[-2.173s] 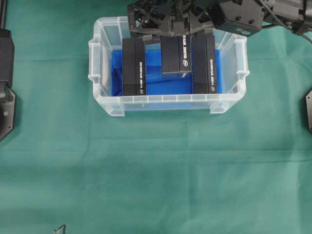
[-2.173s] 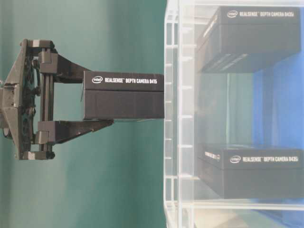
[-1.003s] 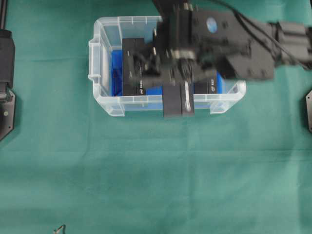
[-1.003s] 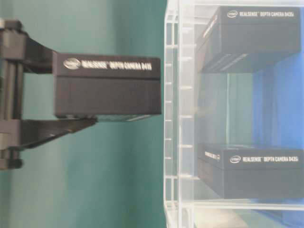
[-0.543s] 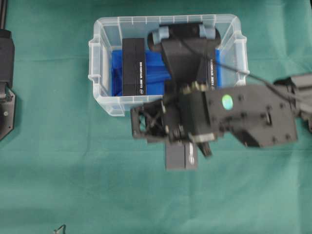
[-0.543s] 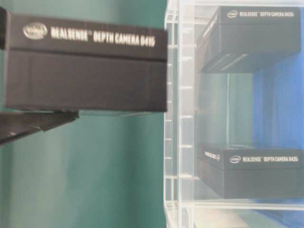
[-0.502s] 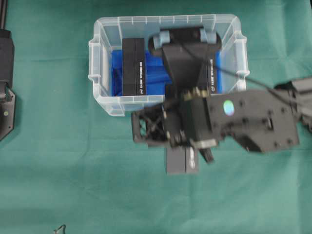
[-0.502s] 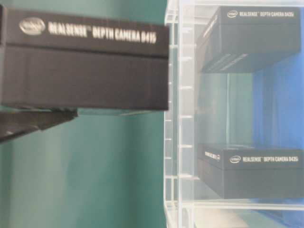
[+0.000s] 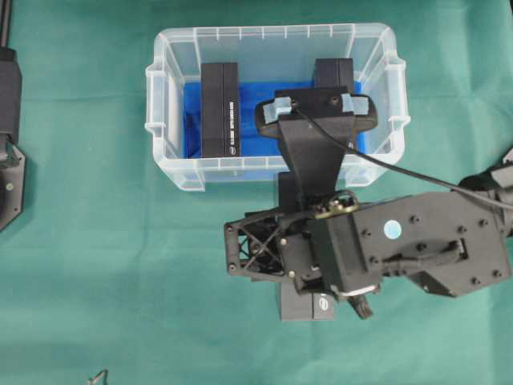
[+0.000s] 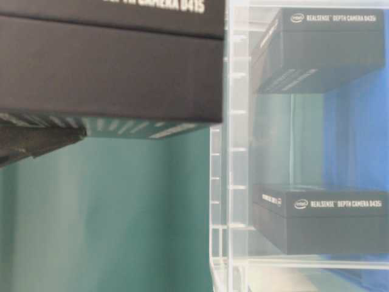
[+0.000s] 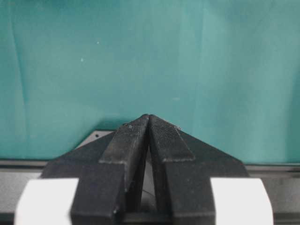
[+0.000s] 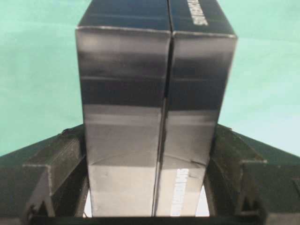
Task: Take the box out of the case with the right arm.
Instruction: 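Carry the box with the right gripper toward the table in front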
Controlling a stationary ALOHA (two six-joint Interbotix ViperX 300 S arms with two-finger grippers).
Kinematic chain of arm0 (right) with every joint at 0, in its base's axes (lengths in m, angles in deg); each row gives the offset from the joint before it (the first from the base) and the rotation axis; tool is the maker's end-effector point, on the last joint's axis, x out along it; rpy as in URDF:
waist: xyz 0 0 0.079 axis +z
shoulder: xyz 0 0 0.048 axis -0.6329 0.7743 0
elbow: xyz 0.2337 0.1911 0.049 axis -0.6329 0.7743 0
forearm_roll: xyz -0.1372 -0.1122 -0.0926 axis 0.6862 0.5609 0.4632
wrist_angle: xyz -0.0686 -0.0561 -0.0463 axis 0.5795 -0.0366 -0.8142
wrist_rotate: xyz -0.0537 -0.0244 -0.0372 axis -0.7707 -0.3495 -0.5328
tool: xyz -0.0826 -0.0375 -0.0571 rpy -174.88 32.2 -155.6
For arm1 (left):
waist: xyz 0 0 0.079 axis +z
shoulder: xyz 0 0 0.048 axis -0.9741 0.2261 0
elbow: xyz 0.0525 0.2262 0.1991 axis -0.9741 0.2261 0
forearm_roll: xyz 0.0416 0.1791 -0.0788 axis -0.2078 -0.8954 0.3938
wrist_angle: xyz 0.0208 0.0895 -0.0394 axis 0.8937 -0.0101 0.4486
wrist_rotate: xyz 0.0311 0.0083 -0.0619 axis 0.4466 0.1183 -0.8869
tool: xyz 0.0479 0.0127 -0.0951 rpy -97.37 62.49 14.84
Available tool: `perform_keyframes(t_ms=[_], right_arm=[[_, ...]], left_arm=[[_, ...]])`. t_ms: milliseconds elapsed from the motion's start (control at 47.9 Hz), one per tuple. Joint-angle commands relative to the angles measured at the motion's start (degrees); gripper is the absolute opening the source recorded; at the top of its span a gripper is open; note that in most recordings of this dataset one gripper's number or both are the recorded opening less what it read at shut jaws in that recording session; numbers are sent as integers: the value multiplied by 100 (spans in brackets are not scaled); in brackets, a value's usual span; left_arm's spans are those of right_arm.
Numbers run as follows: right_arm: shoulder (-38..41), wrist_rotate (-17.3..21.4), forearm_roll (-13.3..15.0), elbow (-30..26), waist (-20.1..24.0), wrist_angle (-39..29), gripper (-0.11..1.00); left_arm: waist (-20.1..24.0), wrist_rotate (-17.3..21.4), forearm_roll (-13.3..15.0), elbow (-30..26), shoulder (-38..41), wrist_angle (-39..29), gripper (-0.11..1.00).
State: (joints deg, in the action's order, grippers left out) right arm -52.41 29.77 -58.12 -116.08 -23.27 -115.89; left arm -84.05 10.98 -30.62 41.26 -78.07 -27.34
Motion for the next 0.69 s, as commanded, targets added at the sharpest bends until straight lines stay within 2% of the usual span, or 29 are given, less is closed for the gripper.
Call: perform_keyframes(t_ms=[0,209,418,543,669], right_arm=[[-316,9,18,-158,18,-18,66],[-299,9,9,-149,18,-26,66],[-193,9,9,123,-9,35,66],[-123,0,-35,404,-35,343,66],[-114,35,-202,896,-44,940,66]], left_arm=[[-18,0,-9,-158,-18,18,0],[-18,0,-9,-158,-18,26,0],[-18,0,-9,-158,-9,18,0],[-18,0,-9,-158,-9,18,0],[-18,0,-9,-158,-9,18,0]])
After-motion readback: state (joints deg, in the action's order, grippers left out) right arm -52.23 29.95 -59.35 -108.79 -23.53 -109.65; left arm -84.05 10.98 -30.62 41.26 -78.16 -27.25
